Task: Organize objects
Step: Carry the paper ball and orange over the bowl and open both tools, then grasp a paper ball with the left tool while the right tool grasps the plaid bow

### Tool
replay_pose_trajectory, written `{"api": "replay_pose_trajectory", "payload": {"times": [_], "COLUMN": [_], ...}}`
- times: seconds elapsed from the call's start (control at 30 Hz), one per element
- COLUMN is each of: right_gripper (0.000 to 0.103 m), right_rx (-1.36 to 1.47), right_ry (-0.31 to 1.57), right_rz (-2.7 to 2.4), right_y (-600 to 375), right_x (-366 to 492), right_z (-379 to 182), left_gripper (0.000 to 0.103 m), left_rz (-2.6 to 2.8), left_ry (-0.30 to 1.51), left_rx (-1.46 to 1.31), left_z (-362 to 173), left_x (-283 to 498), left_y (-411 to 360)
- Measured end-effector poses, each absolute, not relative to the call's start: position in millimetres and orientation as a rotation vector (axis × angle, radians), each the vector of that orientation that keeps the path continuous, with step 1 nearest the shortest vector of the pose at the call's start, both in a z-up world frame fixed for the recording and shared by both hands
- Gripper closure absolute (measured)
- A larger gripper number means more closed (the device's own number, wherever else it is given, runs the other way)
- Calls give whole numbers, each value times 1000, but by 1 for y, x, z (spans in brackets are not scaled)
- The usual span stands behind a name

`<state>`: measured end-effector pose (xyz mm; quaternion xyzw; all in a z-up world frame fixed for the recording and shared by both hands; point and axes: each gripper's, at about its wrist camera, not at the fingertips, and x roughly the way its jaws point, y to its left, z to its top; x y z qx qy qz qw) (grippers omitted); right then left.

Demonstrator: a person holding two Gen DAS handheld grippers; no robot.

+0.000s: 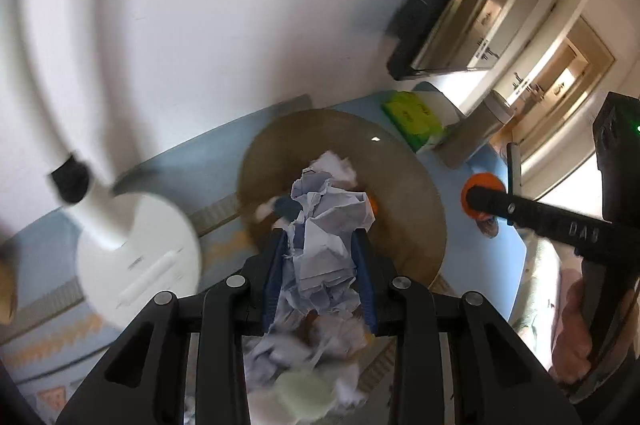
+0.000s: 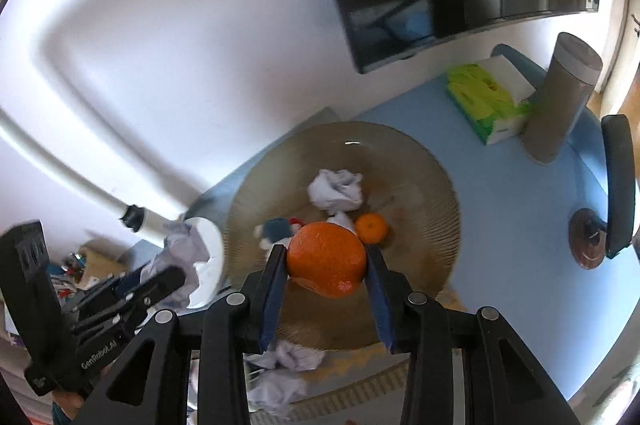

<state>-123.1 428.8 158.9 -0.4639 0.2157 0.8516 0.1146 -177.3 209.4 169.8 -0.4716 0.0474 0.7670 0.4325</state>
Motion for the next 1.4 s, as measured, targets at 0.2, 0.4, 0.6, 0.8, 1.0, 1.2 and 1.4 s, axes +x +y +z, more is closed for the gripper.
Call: {"api": "replay_pose_trajectory", "payload": {"times": [0.2, 0.4, 0.6, 0.8, 1.0, 1.2, 1.4], "right_gripper": [59, 58, 57, 57, 57, 57, 57], "right_rx": [-1432, -1421, -1468, -1550, -1716, -1896, -1983], "right_ry": [640, 681, 672, 610, 416, 373, 262], "right_rz": [2431, 2411, 2450, 2538, 2681, 2717, 2691], "right_y": [443, 447, 415, 360, 277, 217, 200], "right_x": [-130, -116, -105, -102, -103, -112, -122], "right_z": [137, 130, 130, 129, 121, 99, 81], "left_gripper": [42, 42, 42, 42, 42, 42, 42], "left_rz": [1888, 1910, 2021, 2069, 2154, 2067, 1965], "left_ry": [166, 83, -30, -301, -374, -380, -312], "left_rx": [-1195, -1240, -1288, -1406, -1520, -1603, -1631], "left_z": [156, 154, 154, 137, 109, 80, 58], "left_x": [-171, -172, -165, -163, -148, -136, -145], "left_y": [235, 193, 108, -15, -88, -88, -60]}}
